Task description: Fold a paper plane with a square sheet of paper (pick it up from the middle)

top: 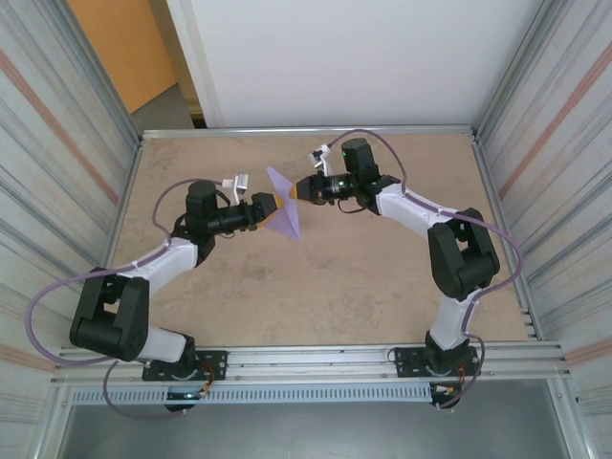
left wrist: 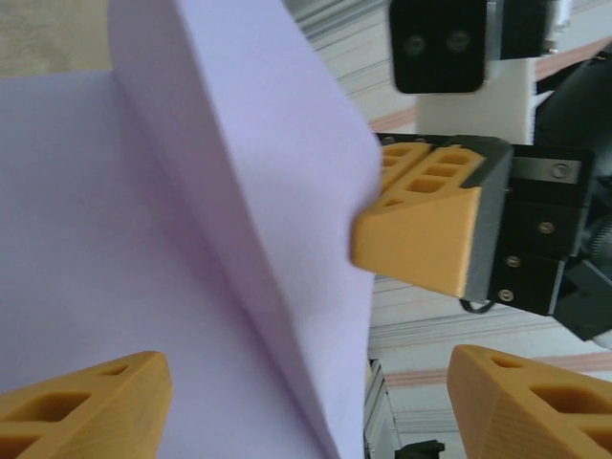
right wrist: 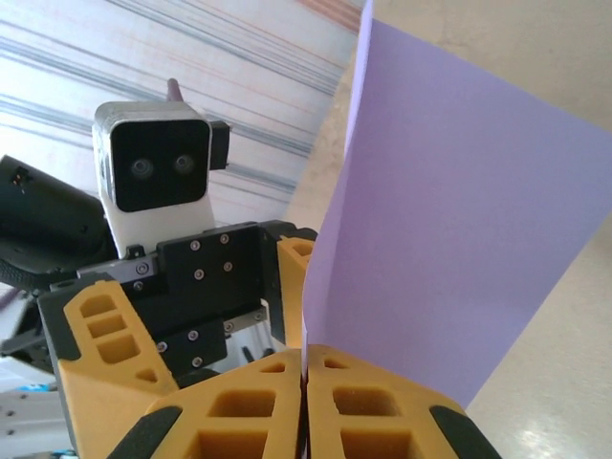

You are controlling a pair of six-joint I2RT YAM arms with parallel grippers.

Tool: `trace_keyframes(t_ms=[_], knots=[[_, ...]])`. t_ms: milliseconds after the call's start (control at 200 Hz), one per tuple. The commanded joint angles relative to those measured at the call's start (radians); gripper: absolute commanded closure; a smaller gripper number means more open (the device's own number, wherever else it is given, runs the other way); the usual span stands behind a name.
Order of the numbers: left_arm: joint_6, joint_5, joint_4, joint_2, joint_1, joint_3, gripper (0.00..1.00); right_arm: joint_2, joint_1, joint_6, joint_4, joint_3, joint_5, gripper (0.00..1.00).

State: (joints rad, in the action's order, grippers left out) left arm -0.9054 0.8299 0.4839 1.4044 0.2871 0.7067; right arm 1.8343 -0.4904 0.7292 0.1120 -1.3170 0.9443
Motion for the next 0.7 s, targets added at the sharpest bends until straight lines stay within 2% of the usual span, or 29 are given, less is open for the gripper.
trace_keyframes(t_ms=[0,296,697], knots=[[-0.019,0.051,0.093,0.016,0.017,0.046,0.27,-0.032,0.004,0.101,0.110,0.015,0.055,0.89],[-0.060,0.078,0.185,0.066,0.044,0.080,0.38,-0.042,0.007,0.163,0.191,0.036,0.080,0.88],[-0.082,0.069,0.220,0.077,0.046,0.076,0.65,-0.062,0.028,0.173,0.203,0.061,0.073,0.81]])
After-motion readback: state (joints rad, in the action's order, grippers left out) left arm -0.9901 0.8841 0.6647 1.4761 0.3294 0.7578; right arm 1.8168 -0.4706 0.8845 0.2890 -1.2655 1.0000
